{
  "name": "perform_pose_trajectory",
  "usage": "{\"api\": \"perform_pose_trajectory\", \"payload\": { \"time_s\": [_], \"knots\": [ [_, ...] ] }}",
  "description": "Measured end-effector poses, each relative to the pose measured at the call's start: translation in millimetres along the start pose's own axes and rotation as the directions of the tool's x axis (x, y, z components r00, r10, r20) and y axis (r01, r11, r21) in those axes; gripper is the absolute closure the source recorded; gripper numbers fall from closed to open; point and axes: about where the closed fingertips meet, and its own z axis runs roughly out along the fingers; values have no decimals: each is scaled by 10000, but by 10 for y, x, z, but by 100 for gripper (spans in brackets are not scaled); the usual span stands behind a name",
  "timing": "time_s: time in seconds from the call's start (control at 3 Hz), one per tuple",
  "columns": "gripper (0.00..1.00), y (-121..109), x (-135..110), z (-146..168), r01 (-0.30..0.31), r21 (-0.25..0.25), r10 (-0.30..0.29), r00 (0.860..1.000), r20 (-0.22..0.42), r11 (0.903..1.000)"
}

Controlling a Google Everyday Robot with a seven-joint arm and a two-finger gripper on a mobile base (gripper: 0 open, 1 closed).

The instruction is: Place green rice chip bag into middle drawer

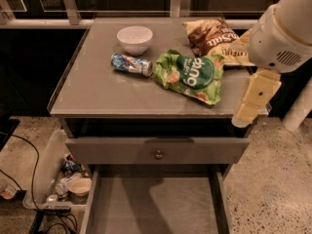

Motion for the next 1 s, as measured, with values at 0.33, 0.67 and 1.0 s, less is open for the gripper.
{"api": "perform_pose_trajectory", "payload": {
  "time_s": [0.33, 0.67, 1.0],
  "knots": [
    [0, -107, -330, 228, 279, -202, -247, 9892, 1441, 9994],
    [0, -203, -624, 469, 356, -484, -223, 9676, 2514, 9982],
    [0, -424, -622, 667, 51, -672, 168, 9467, 3218, 9977]
  ]
}}
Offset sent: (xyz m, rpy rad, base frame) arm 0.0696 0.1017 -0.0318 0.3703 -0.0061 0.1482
